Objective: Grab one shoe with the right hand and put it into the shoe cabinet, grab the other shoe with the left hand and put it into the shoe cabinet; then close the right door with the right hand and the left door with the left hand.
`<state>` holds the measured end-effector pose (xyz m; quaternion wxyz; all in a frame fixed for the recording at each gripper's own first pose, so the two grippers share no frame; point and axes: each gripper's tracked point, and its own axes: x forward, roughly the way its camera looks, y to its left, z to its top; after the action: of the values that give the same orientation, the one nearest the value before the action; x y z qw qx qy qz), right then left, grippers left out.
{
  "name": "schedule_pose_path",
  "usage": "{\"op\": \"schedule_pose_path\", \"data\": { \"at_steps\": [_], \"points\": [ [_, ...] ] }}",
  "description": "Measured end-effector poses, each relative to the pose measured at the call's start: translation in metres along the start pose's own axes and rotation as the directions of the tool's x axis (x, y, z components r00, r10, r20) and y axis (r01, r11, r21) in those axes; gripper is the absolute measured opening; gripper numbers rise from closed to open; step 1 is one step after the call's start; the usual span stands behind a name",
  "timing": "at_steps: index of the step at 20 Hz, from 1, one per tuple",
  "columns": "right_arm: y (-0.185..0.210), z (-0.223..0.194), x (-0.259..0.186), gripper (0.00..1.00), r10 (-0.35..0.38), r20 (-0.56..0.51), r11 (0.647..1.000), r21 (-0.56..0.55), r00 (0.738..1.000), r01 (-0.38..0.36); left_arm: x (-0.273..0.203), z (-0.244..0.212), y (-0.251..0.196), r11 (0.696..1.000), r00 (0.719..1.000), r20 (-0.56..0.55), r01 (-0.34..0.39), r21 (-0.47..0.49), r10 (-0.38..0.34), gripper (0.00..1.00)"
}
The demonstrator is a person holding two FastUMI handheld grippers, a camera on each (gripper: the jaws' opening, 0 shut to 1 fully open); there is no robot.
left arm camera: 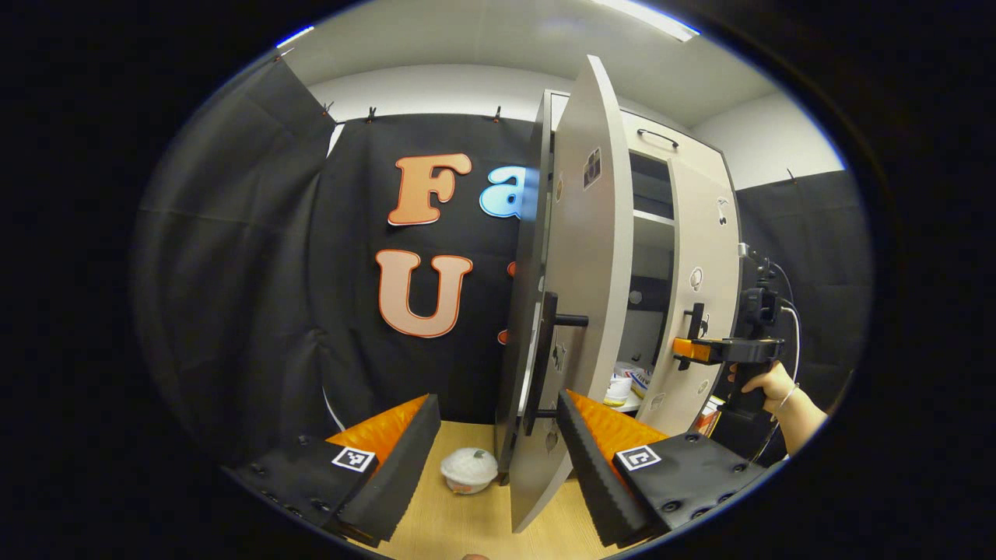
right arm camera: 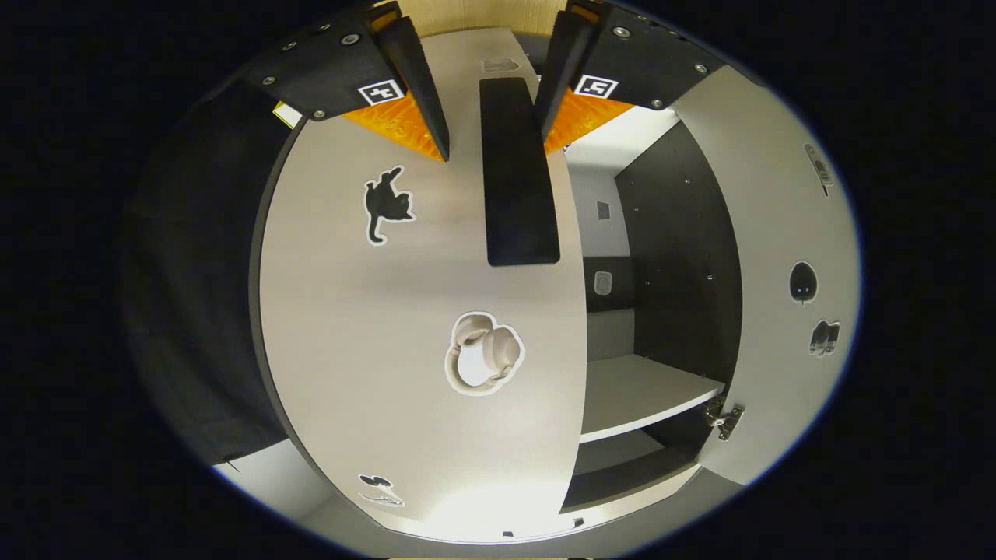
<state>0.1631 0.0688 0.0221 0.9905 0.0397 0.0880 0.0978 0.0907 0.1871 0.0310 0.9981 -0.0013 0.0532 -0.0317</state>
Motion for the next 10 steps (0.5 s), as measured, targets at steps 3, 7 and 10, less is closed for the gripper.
{"op": "schedule_pose_path", "data": {
  "at_steps": [3,7,10],
  "points": [
    [0.001,-0.004,0.002,0.65,-0.003,-0.010,1.000,-0.011,1.000,0.003,0.009,-0.001,-0.001,1.000,1.000,-0.007,0.012,-0.018,-0.012,0.94],
    [-0.006,-0.013,0.004,0.68,-0.014,-0.058,1.000,-0.024,0.998,0.013,0.021,-0.006,-0.004,0.999,0.999,-0.019,0.027,-0.028,-0.028,0.97],
    [-0.006,-0.014,-0.007,0.88,0.013,-0.083,1.000,0.016,0.996,-0.012,0.029,-0.010,-0.012,0.998,0.998,-0.030,0.047,-0.034,-0.048,0.97]
  ]
}}
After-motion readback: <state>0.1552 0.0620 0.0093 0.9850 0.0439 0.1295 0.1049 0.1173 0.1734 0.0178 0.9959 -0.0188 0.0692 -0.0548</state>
